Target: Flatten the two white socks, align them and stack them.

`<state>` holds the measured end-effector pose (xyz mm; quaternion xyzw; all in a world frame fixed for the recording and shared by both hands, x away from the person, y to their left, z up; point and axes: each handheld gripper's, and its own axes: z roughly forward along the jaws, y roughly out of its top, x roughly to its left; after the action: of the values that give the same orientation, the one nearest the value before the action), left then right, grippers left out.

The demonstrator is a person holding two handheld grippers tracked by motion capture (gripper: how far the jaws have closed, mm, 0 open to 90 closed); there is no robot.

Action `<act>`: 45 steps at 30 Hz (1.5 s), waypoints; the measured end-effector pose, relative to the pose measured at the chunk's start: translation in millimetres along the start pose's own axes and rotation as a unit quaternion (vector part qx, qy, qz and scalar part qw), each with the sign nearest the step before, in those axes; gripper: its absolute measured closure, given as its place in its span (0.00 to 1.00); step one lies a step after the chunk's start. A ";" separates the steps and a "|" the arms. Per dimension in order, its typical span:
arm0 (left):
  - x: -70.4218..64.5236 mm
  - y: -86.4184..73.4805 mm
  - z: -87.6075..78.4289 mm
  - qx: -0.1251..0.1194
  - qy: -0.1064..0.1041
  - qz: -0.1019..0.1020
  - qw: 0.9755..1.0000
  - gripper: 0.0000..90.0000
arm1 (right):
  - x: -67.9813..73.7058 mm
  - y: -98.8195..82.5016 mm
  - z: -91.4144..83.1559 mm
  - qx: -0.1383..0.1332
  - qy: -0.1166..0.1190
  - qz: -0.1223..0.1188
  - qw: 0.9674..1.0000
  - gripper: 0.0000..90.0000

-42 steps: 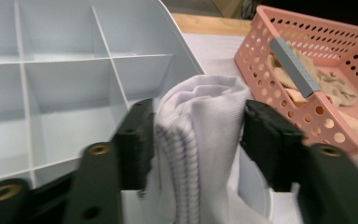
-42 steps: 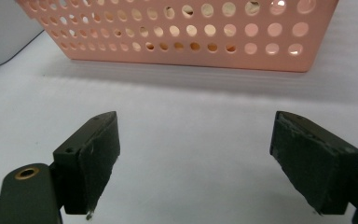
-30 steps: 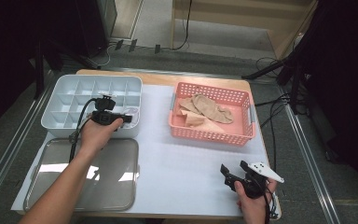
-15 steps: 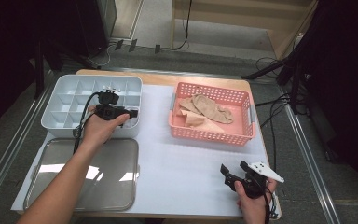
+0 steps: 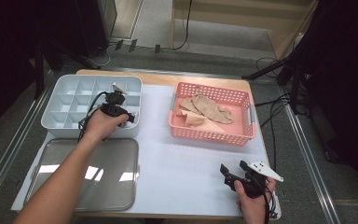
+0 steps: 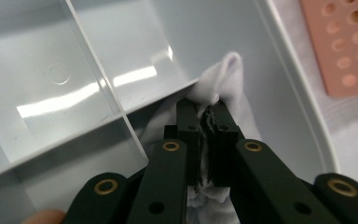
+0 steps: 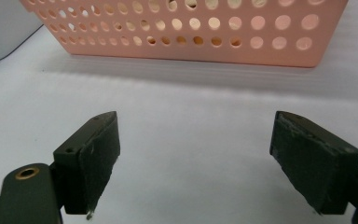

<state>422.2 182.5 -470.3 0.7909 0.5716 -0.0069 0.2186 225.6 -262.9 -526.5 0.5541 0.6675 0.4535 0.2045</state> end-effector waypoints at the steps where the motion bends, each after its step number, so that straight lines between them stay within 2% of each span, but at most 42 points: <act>1: -4.6 2.6 1.8 0.009 0.017 0.009 1.000 0.97 | 0.2 -0.1 0.5 0.001 0.000 -0.001 1.000 0.18; 2: -4.6 2.6 1.8 0.009 0.017 0.009 1.000 0.97 | 0.2 -0.1 0.5 0.001 0.000 -0.001 1.000 0.18; 3: -8.2 4.3 3.5 0.014 0.030 0.015 0.999 0.97 | 0.1 -0.2 0.7 0.002 0.000 -0.003 1.000 0.18; 6: -10.7 3.5 4.1 0.012 0.041 0.028 0.999 0.97 | -0.2 -0.2 0.9 0.003 0.001 -0.002 1.000 0.18; 7: -9.2 -2.5 0.4 -0.011 0.037 0.039 0.999 0.96 | -0.4 -0.2 0.9 0.003 0.000 0.000 1.000 0.18; 8: -9.2 -2.5 0.4 -0.011 0.037 0.039 0.999 0.94 | -0.4 -0.2 0.9 0.003 0.000 0.000 1.000 0.18; 9: -7.9 -10.3 -5.9 -0.043 0.032 0.046 0.998 0.91 | -0.5 -0.2 0.7 0.003 0.000 0.002 1.000 0.18; 10: -7.9 -10.3 -5.9 -0.043 0.032 0.046 0.998 0.84 | -0.5 -0.2 0.7 0.003 0.000 0.002 1.000 0.18; 11: -6.2 -16.3 -10.2 -0.066 0.030 0.046 0.996 0.81 | -0.8 -0.2 0.7 0.003 0.000 0.004 1.000 0.18; 12: -2.7 -21.1 -14.6 -0.083 0.010 0.040 0.996 0.76 | -0.9 -0.2 0.9 0.003 0.001 0.003 1.000 0.18; 13: 0.8 -29.8 -21.4 -0.115 -0.025 0.033 0.993 0.70 | -0.8 -0.1 1.1 0.004 -0.001 0.002 1.000 0.18; 15: -0.6 -37.8 -27.7 -0.138 -0.043 0.035 0.989 0.56 | 0.1 0.0 1.4 0.004 -0.003 0.001 1.000 0.18; 16: -0.6 -37.8 -27.7 -0.138 -0.043 0.035 0.989 0.47 | 0.1 0.0 1.4 0.004 -0.003 0.001 1.000 0.18; 17: -0.7 -46.0 -34.5 -0.165 -0.066 0.027 0.984 0.40 | 0.3 0.0 1.7 0.004 -0.003 0.000 1.000 0.18; 18: -0.7 -46.0 -34.5 -0.165 -0.066 0.027 0.984 0.36 | 0.3 0.0 1.7 0.004 -0.003 0.000 1.000 0.18; 19: -1.9 -54.8 -42.4 -0.198 -0.069 0.031 0.977 0.31 | 0.3 0.0 1.8 0.004 -0.003 0.000 1.000 0.18; 20: -1.9 -54.8 -42.4 -0.198 -0.069 0.031 0.977 0.26 | 0.3 0.0 1.8 0.004 -0.003 0.000 1.000 0.18; 21: -3.0 -64.0 -49.1 -0.229 -0.077 0.035 0.970 0.20 | 0.4 0.0 1.9 0.005 -0.003 0.000 1.000 0.18; 22: -3.0 -64.0 -49.1 -0.229 -0.077 0.035 0.970 0.16 | 0.4 0.0 1.9 0.005 -0.003 0.000 1.000 0.18; 23: -3.4 -73.4 -55.2 -0.255 -0.066 0.038 0.964 0.14 | 0.6 -0.1 1.9 0.004 -0.003 -0.001 1.000 0.18; 24: -3.1 -79.5 -58.3 -0.269 -0.059 0.037 0.960 0.12 | 0.6 -0.1 1.8 0.003 -0.003 -0.001 1.000 0.18; 25: -2.4 -85.4 -60.5 -0.279 -0.061 0.035 0.958 0.08 | 0.4 -0.2 1.6 0.003 -0.003 -0.002 1.000 0.18; 27: -1.8 -99.2 -63.8 -0.297 -0.049 0.046 0.953 0.02 | 0.1 -0.2 1.5 0.003 -0.003 -0.001 1.000 0.18; 28: -1.8 -99.2 -63.8 -0.297 -0.049 0.046 0.953 0.01 | 0.1 -0.2 1.5 0.003 -0.003 -0.001 1.000 0.18; 29: -1.3 -107.5 -65.4 -0.307 -0.040 0.048 0.950 0.01 | 0.2 -0.2 1.6 0.003 -0.003 -0.001 1.000 0.18; 30: 0.8 -120.7 -67.7 -0.322 -0.025 0.045 0.945 0.01 | 0.5 -0.1 1.8 0.003 -0.003 -0.001 1.000 0.18; 31: 0.8 -120.7 -67.7 -0.322 -0.025 0.045 0.945 0.01 | 0.5 -0.1 1.8 0.003 -0.003 -0.001 1.000 0.18; 32: 2.2 -127.2 -68.7 -0.328 -0.023 0.047 0.943 0.01 | 1.0 -0.1 1.7 0.004 -0.005 -0.001 1.000 0.18; 38: 4.8 -163.8 -69.3 -0.347 -0.014 0.052 0.936 0.01 | 1.0 0.0 1.7 0.003 -0.007 0.001 1.000 0.18; 39: 5.4 -169.9 -69.2 -0.350 -0.017 0.051 0.935 0.01 | 1.0 0.0 1.6 0.003 -0.008 0.002 1.000 0.18; 41: 6.3 -181.1 -67.8 -0.360 -0.029 0.049 0.931 0.01 | 0.8 -0.1 1.6 0.002 -0.008 -0.001 1.000 0.18; 42: 6.4 -186.0 -66.7 -0.361 -0.029 0.051 0.931 0.01 | 0.8 -0.1 1.5 0.001 -0.008 -0.001 1.000 0.18; 43: 6.4 -189.5 -64.7 -0.358 -0.029 0.053 0.932 0.01 | 0.9 -0.2 1.1 0.002 -0.008 -0.001 1.000 0.18; 44: 6.3 -192.5 -62.3 -0.350 -0.030 0.055 0.935 0.01 | 0.8 -0.2 1.1 0.000 -0.007 -0.002 1.000 0.18; 45: 6.0 -196.6 -59.3 -0.345 -0.022 0.057 0.937 0.01 | 0.7 -0.3 0.9 0.000 -0.008 -0.002 1.000 0.18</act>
<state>231.8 258.2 -484.7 0.6981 0.4877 0.1857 0.4903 225.9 -261.9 -527.0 0.5563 0.6671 0.4484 0.2109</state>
